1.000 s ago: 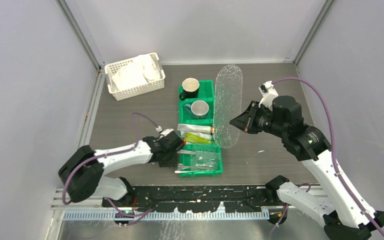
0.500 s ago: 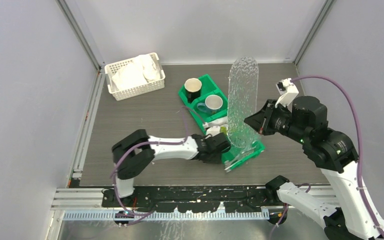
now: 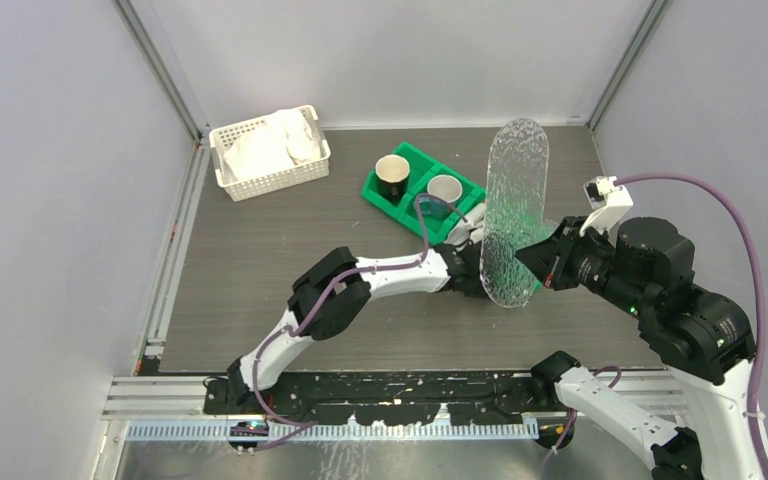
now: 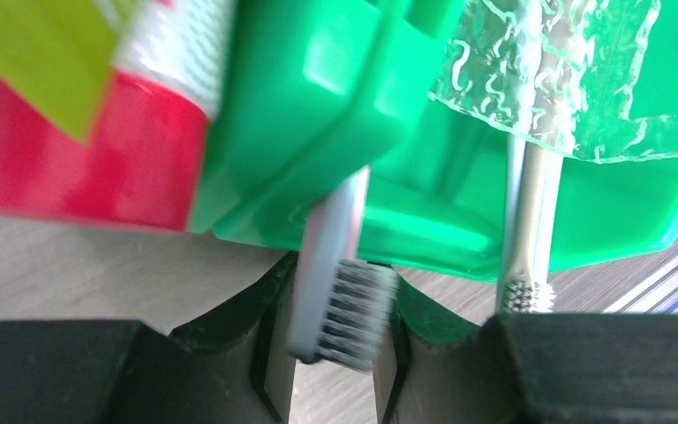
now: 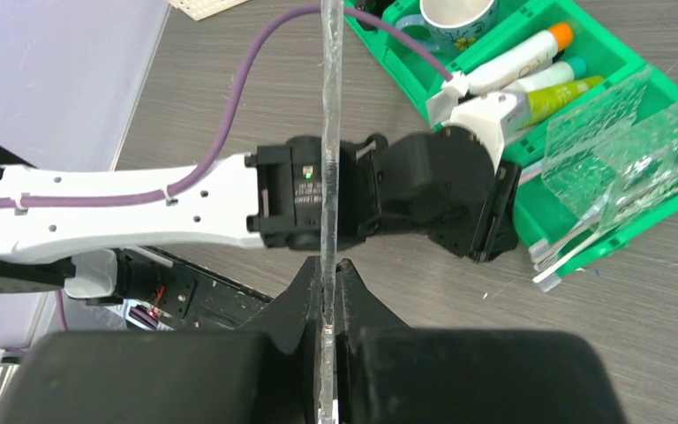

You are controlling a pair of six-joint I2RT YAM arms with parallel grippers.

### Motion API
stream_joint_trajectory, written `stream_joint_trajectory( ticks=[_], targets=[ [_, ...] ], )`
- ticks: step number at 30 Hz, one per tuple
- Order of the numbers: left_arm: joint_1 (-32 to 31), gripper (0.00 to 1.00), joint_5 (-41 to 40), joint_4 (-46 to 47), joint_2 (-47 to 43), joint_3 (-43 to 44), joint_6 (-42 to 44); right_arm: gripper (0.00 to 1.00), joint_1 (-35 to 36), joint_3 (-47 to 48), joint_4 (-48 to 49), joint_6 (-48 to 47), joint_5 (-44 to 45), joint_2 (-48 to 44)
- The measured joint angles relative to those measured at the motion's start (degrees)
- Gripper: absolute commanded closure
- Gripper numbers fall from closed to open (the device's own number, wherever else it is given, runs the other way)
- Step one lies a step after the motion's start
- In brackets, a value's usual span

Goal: Prepare toiletry sets of a toothbrush and toothpaste on the tray

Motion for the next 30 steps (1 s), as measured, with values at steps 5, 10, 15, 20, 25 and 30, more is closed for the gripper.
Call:
stream_joint_trajectory(
  ticks=[5, 10, 15, 20, 25, 30],
  targets=[
    [3.34, 0.66, 3.69, 0.85, 2.86, 4.02, 1.95, 0.99, 0.00, -0.52, -0.76, -0.15, 0.24, -0.15],
    [5.97, 0.66, 6.69, 2.69, 6.27, 8.52, 3.98, 0.99, 0.00, -1.70, -1.09, -0.46, 0.39, -0.74],
    [8.66, 0.66, 9.68, 6.29, 8.87, 11.26, 5.29, 0.99, 0.00, -2.51, -0.98, -0.76, 0.37, -0.76],
    [10.91, 0.66, 12.98, 8.92, 9.29, 10.88, 5.35, 0.99, 0.00, -4.00, -1.09, -1.55, 0.20, -0.76],
    [11.65, 0.66, 15.61, 12.17, 5.03, 3.13, 4.94, 0.99, 0.00, -3.96, -1.95, -2.82, 0.09, -1.25],
    [9.09, 0.64, 15.23, 8.81, -6.58, -9.57, 4.74, 0.99, 0.00, -1.62, -5.51, -3.52, 0.15, -2.56]
  ],
)
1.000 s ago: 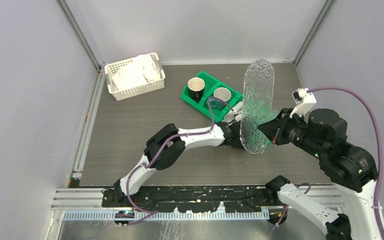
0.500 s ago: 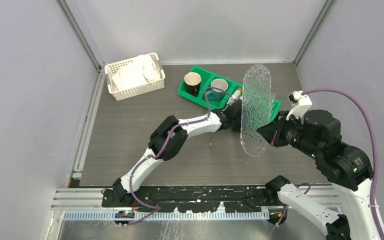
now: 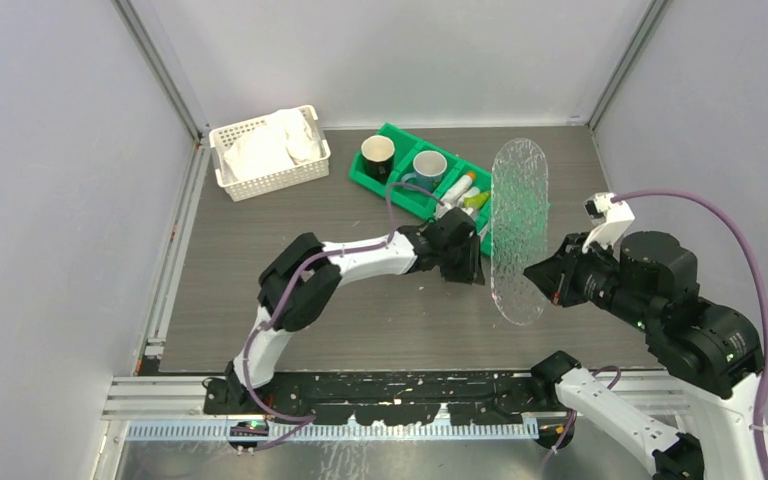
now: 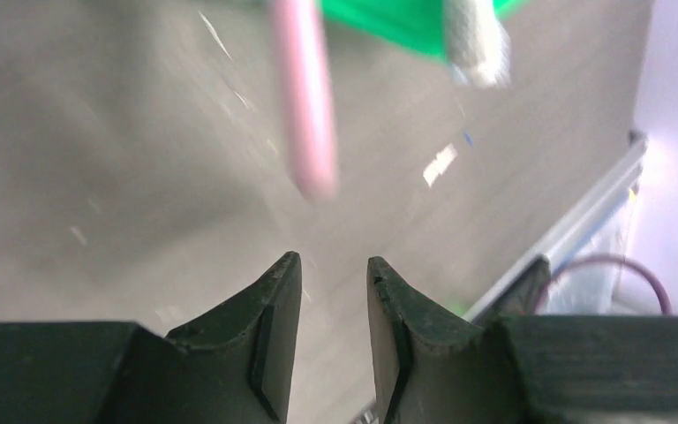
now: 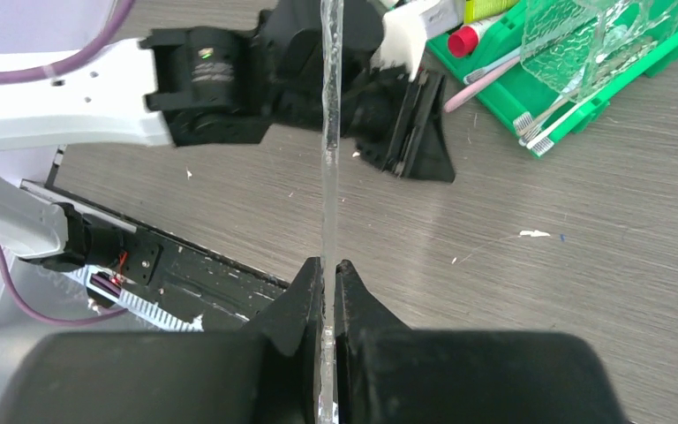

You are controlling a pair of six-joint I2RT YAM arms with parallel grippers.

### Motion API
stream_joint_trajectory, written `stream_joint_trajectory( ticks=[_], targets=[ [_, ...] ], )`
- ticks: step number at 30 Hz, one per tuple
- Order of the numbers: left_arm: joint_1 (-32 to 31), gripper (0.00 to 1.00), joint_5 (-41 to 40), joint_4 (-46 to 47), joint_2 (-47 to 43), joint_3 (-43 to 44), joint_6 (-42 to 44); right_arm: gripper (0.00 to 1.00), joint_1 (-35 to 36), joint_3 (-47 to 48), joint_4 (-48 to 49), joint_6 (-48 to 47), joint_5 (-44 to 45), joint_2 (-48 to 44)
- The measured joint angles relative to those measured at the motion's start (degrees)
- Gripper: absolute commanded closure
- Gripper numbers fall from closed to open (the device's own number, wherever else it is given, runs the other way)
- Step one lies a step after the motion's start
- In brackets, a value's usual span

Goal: Prepare toiletry sets of a toothbrush and toothpaste on the tray

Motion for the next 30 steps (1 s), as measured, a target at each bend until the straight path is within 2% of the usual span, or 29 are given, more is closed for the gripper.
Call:
stream_joint_trajectory(
  ticks=[5, 9, 12, 15, 21, 25, 30],
  targets=[
    [-4.37, 0.65, 0.61, -0.94, -10.08, -7.02, -0.20, 0.99, 0.00, 1.33, -1.75, -1.22, 0.02, 0.24],
    [-5.14, 0.64, -1.27, -1.92, -16.31, -11.96, 0.22, 0.99, 0.02, 1.07, -2.93, -2.29, 1.75, 2.75],
    [-4.15, 0.62, -8.61, -8.94, -23.61, -17.62, 0.24, 0.99, 0.02, 0.50, -3.26, -2.54, 4.31, 6.25],
    [-1.97, 0.61, -17.68, -18.71, -35.30, -23.71, -1.68, 0.99, 0.02, -0.70, -3.30, -2.73, 7.19, 9.51],
    [1.01, 0.60, -29.51, -33.53, -59.93, -27.56, -6.71, 0.99, 2.10, -2.80, -3.19, -3.06, 13.84, 15.82],
    [0.57, 0.56, -33.62, -39.39, -72.13, -27.93, -8.68, 0.99, 10.43, -3.23, -2.86, -2.89, 22.27, 21.42],
    [0.57, 0.58, -36.96, -46.34, -75.69, -25.18, -9.09, 0.99, 25.70, -3.26, -1.44, -2.01, 36.44, 30.16]
  ],
)
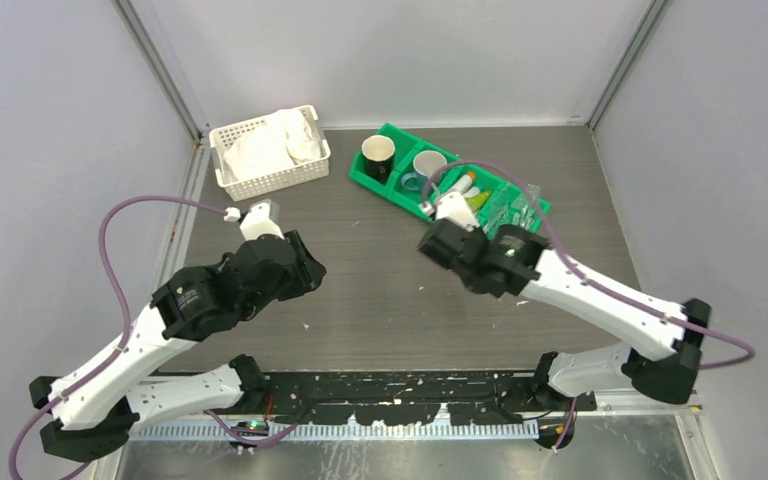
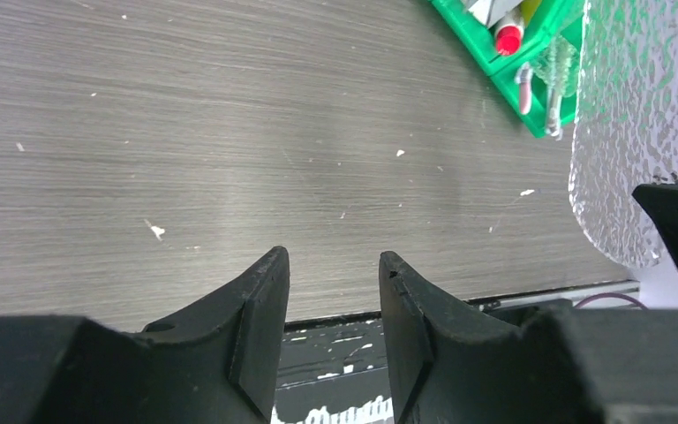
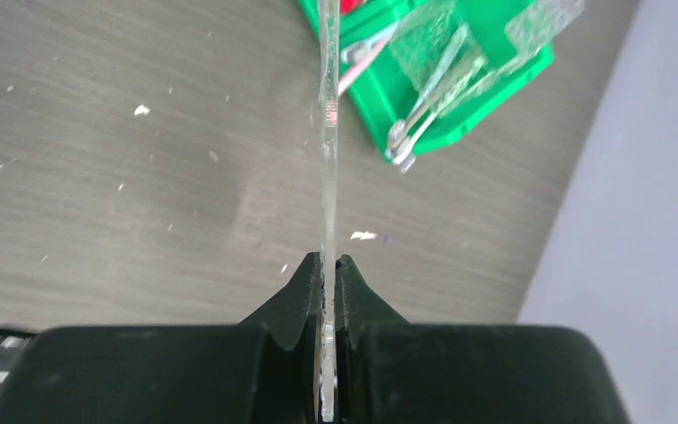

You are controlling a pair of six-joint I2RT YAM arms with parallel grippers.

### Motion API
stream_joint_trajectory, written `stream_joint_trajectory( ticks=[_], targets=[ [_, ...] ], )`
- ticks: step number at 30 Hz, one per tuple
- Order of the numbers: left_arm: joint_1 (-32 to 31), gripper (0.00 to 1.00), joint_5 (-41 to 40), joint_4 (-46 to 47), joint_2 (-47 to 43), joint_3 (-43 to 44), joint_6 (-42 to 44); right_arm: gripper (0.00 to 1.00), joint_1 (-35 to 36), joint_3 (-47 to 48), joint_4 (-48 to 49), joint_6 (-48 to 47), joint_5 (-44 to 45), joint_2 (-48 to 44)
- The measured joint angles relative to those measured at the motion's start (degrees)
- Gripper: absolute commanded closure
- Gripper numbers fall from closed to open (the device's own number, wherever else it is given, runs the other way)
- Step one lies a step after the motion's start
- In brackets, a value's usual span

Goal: Prepare toiletry sets of a toothbrush and toothpaste on the tray

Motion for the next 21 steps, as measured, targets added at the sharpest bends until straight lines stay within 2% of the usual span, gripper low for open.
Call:
stream_joint_trajectory(
  ticks=[4, 10, 13, 16, 21],
  targets=[
    [0.00, 0.60, -0.59, -3.48, 0.79, 2.19, -0.57, 0.99, 9.22, -2.56, 3.02, 1.31, 12.48, 6.73],
    [0.00, 0.60, -0.48, -6.27, -3.02, 2.19, -1.22, 0.99, 18.93, -12.94, 7.26, 4.39, 29.29, 14.45],
    [-0.02, 0.60, -0.50, -7.93, -5.38, 2.19, -1.22, 0.99, 22.73, -11.63, 4.85, 8.72, 35.19, 22.53],
    [-0.02, 0.60, -0.59, -9.29, -7.72, 2.19, -1.25, 0.99, 25.62, -9.88, 6.51, 10.47, 38.60, 30.51],
    [-0.02, 0.60, -0.79, -10.62, -9.31, 1.88, -1.22, 0.99, 28.85, -10.16, 16.26, 6.32, 37.79, 39.98]
  ],
)
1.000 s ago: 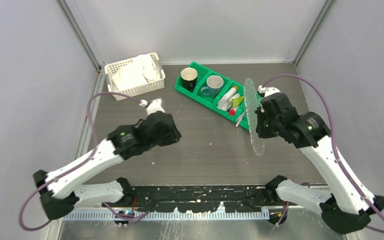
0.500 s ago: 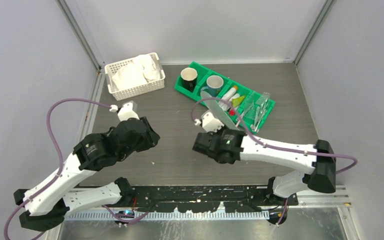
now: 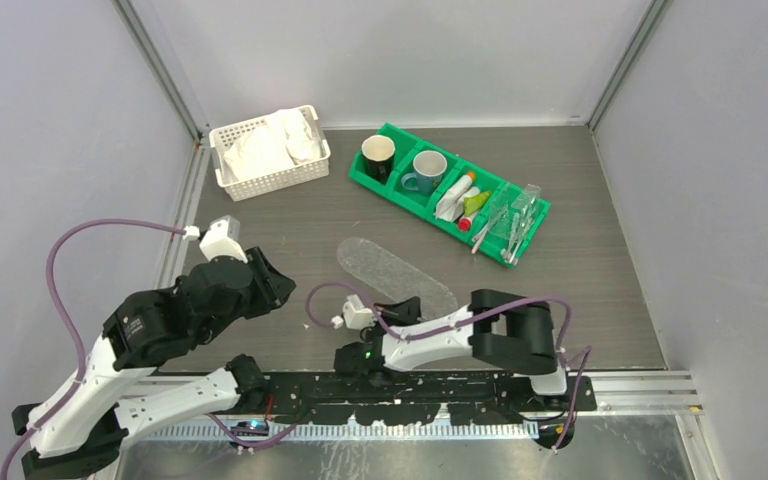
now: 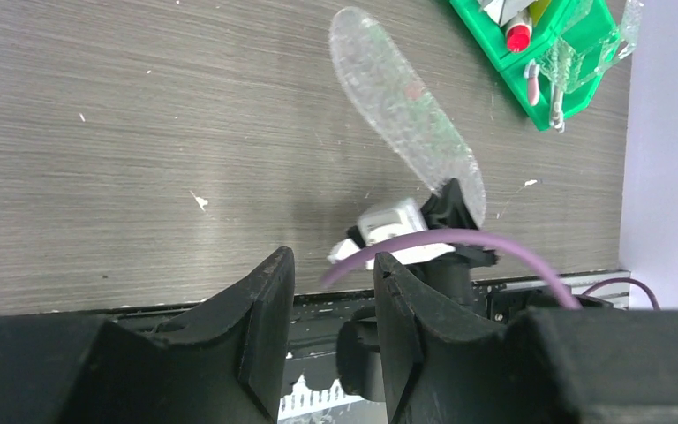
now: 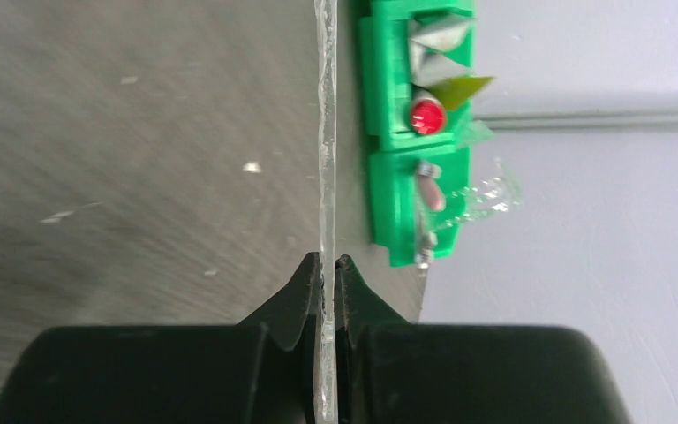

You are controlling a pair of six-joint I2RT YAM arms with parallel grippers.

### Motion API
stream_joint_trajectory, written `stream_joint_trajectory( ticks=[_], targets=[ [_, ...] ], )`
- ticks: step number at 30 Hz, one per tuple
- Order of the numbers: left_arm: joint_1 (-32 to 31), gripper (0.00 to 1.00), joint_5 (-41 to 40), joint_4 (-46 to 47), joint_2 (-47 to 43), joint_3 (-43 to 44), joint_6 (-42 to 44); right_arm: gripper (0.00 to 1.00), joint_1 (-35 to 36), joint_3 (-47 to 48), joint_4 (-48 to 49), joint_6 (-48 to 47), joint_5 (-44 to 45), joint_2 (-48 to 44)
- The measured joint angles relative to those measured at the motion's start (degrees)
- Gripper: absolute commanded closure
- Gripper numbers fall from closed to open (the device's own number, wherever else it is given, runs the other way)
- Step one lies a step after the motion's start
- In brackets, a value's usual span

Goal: Prepare toiletry sets of a toothbrush and toothpaste on the tray

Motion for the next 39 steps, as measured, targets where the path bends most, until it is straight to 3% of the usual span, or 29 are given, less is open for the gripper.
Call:
stream_joint_trajectory(
  ticks=[5, 6, 11, 13, 15, 17, 19, 26, 30, 35, 39],
  targets=[
    [0.00, 0.60, 0.04, -0.57, -0.61, -1.60, -0.02, 0.98, 1.81, -1.70, 10.27, -6.69, -3.06, 7.13],
    [0.00, 0.60, 0.07, -0.55, -0.68, -2.19, 0.00, 0.94, 2.49, -1.75, 11.08, -8.50, -2.75, 8.46],
    [0.00, 0.60, 0.39, 0.09, -0.63, -4.81, -0.02, 0.68, 3.93, -1.18, 13.44, -12.31, -2.75, 12.20],
    [0.00, 0.60, 0.79, 0.46, -0.42, -5.44, 0.00, 0.41, 4.68, -0.02, 14.12, -12.81, -2.12, 14.69],
    [0.00, 0.60, 1.05, 0.83, -0.17, -5.62, 0.00, 0.38, 5.77, 0.74, 11.56, -13.92, 1.03, 15.15],
    [0.00, 0.60, 1.20, 1.25, 0.07, -5.64, 0.00, 0.18, 7.19, 2.12, 10.47, -13.29, 0.61, 14.64],
    [0.00, 0.59, 1.20, 1.70, 0.09, -5.79, 0.00, 0.08, 8.96, 3.48, 8.17, -12.63, 1.51, 14.43],
    [-0.02, 0.60, 2.16, 3.41, 0.50, -7.50, 0.00, 0.00, 15.43, 4.76, 4.76, -2.89, -5.16, 8.44],
    [-0.02, 0.59, 2.49, 5.25, 1.79, -8.52, 0.04, 0.01, 16.68, 4.07, 3.67, 2.19, -11.58, -2.67],
    [-0.02, 0.59, 3.15, 8.35, 5.62, -9.38, 0.26, 0.05, 10.10, 0.94, 6.08, 5.16, -18.69, -22.93],
    [-0.02, 0.59, 4.74, 11.89, 8.81, -11.02, 0.28, 0.07, 3.89, -1.79, 6.10, 6.71, -20.70, -28.85]
  ],
)
